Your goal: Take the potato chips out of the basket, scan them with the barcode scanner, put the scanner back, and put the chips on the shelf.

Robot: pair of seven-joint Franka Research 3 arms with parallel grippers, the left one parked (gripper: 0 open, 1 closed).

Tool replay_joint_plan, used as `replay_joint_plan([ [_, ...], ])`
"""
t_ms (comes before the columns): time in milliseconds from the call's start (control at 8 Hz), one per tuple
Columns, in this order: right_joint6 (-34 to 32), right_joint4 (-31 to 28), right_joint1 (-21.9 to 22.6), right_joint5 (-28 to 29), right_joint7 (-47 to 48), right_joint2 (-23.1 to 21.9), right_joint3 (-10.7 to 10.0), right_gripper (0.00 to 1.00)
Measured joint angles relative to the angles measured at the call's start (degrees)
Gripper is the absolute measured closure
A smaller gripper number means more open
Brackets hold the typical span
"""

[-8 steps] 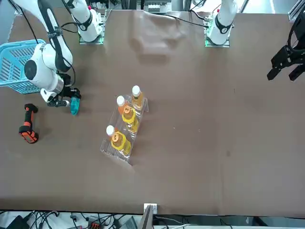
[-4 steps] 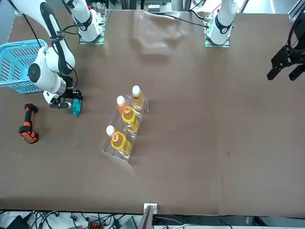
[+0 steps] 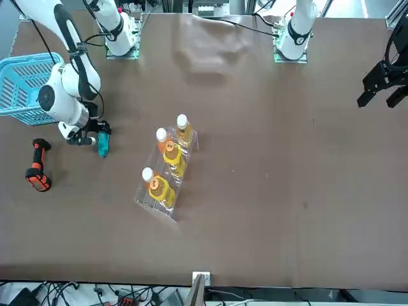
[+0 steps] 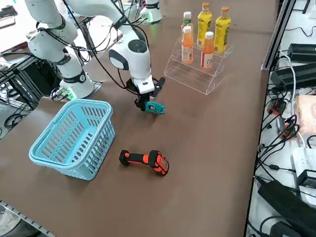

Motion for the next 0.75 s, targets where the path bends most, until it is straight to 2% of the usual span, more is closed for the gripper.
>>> replay_joint_plan([
  [250, 0.1, 0.0, 0.0, 0.0, 0.3, 0.4, 0.0, 0.38],
  [500, 0.4, 0.0, 0.0, 0.0, 0.5, 0.6, 0.0, 0.02],
  [750, 0.5, 0.0, 0.0, 0.0, 0.5, 0.8, 0.0, 0.0],
])
